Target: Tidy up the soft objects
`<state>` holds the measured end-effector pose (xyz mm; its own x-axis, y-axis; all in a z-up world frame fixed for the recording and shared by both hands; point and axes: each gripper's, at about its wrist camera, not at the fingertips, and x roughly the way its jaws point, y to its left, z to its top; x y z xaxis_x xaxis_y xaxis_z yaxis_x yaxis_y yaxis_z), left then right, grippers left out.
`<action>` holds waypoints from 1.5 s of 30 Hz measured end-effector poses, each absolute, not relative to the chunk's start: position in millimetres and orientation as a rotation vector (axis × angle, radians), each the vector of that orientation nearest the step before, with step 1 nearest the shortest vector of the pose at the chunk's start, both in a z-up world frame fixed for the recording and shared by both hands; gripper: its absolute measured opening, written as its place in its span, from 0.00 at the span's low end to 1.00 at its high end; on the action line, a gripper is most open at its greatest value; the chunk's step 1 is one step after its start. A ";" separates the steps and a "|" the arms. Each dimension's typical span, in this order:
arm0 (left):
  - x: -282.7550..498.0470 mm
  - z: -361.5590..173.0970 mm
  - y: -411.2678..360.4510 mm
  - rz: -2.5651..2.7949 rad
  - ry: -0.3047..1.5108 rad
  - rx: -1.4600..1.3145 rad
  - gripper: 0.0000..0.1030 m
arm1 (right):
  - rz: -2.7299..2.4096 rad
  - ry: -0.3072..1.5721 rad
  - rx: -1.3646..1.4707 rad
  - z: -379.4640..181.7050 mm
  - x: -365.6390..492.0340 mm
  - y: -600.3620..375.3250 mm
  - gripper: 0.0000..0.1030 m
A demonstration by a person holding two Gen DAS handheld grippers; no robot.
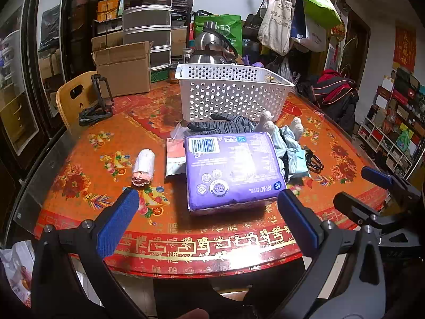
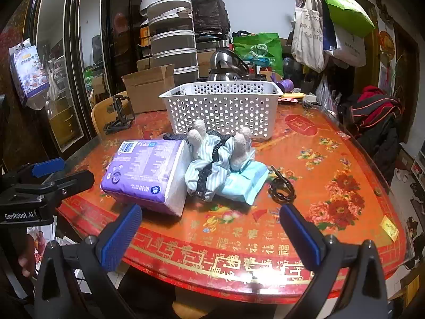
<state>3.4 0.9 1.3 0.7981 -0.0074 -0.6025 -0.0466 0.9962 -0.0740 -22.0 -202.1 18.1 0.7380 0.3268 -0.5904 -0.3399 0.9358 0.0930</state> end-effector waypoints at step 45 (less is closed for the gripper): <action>3.6 -1.5 0.7 0.017 0.648 -0.080 1.00 | 0.369 0.668 -0.021 12.3 -19.8 -201.8 1.00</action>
